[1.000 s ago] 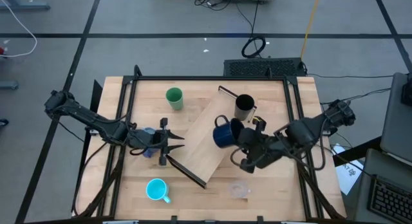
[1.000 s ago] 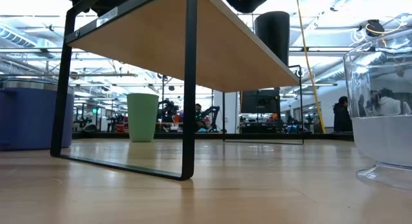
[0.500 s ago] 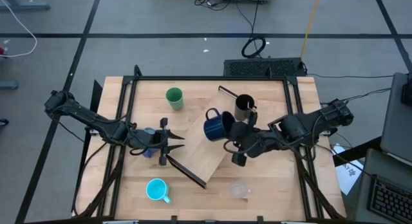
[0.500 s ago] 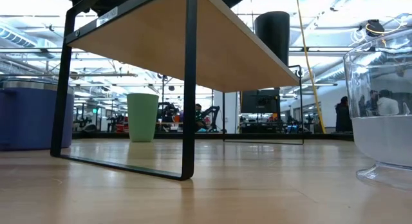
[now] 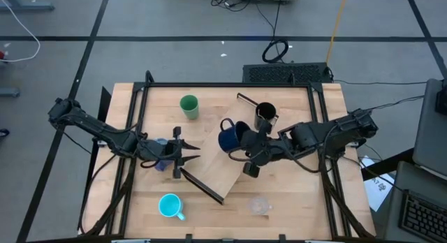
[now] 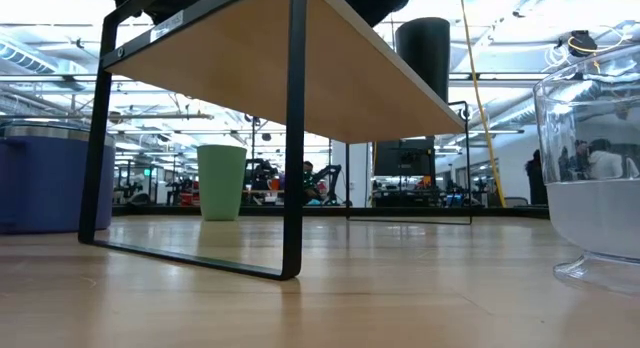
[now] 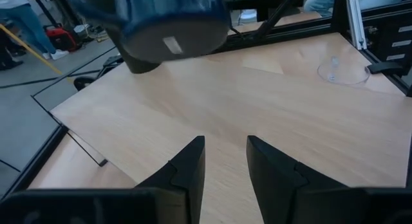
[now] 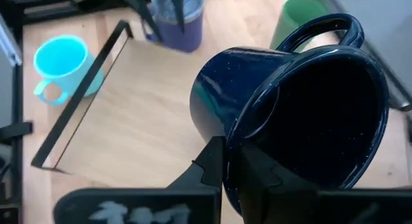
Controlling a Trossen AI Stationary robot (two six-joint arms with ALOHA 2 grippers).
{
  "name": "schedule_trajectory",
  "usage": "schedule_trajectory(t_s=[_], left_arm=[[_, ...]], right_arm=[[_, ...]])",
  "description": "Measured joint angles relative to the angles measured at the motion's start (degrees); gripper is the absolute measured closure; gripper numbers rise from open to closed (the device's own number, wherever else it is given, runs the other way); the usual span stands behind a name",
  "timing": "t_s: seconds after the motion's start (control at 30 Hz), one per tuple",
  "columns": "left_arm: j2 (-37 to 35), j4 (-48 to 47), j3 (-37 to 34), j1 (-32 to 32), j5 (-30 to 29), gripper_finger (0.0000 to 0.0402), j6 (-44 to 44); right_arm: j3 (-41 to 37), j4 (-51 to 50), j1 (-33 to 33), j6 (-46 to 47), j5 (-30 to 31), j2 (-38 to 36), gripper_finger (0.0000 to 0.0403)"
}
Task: Stack small to large cups/mugs on shelf
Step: Put the dark blue cup on the shelf
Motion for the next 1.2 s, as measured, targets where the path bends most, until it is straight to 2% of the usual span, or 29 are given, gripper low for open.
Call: schedule_trajectory(t_s=[0.1, 0.3, 0.47, 1.2], left_arm=[[0.0, 0.1, 0.0, 0.0, 0.0, 0.0284, 0.0], [0.0, 0.0, 0.0, 0.1, 0.0, 0.0284, 0.0], [0.0, 0.1, 0.0, 0.1, 0.0, 0.0284, 0.0], [0.0, 0.1, 0.0, 0.1, 0.0, 0.0284, 0.0]], right_arm=[[2.6, -1.6, -0.1, 0.2, -2.5, 2.4, 0.0393], [9.3, -14.0, -0.1, 4.6, -4.9, 7.9, 0.0393], [12.4, -18.7, -0.1, 6.4, -6.8, 10.5, 0.0393], [12.5, -21.0, -2.7, 3.7, -6.4, 13.0, 0.0375]])
